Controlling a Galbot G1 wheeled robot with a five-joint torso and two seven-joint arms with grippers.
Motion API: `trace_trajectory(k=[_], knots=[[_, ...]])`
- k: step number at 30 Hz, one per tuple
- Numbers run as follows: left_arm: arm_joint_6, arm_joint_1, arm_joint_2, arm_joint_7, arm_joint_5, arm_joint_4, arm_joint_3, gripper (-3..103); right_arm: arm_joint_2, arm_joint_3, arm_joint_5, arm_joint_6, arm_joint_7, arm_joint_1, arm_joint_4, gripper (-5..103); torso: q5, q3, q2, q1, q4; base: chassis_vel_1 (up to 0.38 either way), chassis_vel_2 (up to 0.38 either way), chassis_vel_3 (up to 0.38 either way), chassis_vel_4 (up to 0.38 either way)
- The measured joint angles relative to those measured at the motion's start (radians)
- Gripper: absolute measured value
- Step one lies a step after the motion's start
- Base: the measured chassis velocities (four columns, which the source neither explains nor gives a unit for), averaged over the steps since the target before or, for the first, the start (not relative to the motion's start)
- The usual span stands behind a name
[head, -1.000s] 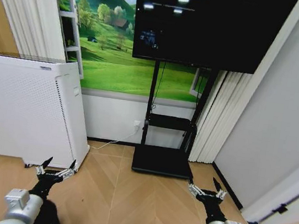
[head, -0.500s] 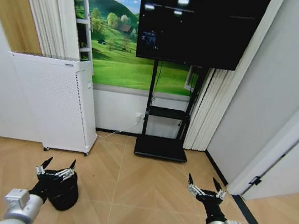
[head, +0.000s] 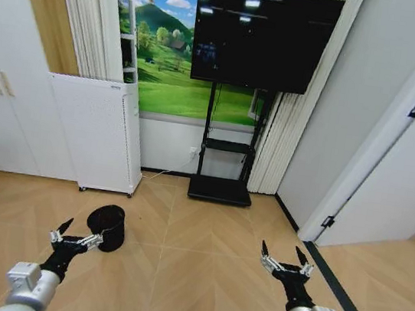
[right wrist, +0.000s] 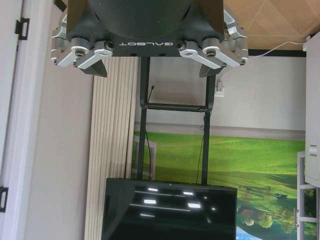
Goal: Pick up the trash bin and place the garbage on the floor into it.
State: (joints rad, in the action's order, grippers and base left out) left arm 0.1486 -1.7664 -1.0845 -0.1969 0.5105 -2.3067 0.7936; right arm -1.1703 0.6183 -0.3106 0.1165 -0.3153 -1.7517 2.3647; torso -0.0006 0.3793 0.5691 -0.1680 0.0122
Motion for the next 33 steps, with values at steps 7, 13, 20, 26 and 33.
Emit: trace_trajectory(k=[7,13,20,26,33], knots=[[0.0,0.0,0.0,0.0,0.0,0.0,0.0,100,0.0,0.0,0.0,0.0,0.0,0.0,0.0,100,0.0003,0.0,0.0,0.0,-0.0002,0.346,-0.358,-0.357,0.364],[0.0,0.0,0.0,0.001,0.0,0.0,0.0,100,0.0,0.0,0.0,0.0,0.0,0.0,0.0,100,-0.0001,0.0,0.0,0.0,-0.0002,0.358,-0.37,-0.355,0.35],[0.0,0.0,0.0,0.0,0.0,0.0,0.0,100,0.0,0.0,0.0,0.0,0.0,0.0,0.0,100,0.0011,0.0,0.0,0.001,-0.0001,0.354,-0.318,-0.345,0.33],[0.0,0.0,0.0,0.0,0.0,0.0,0.0,100,0.0,0.0,0.0,0.0,0.0,0.0,0.0,100,0.0009,-0.001,0.0,0.001,0.0003,0.158,-0.142,-0.174,0.185],[0.0,0.0,0.0,0.0,0.0,0.0,0.0,100,0.0,0.0,0.0,0.0,0.0,0.001,0.0,100,0.0008,0.0,-0.001,0.0,-0.0001,-0.055,0.027,0.017,-0.037]])
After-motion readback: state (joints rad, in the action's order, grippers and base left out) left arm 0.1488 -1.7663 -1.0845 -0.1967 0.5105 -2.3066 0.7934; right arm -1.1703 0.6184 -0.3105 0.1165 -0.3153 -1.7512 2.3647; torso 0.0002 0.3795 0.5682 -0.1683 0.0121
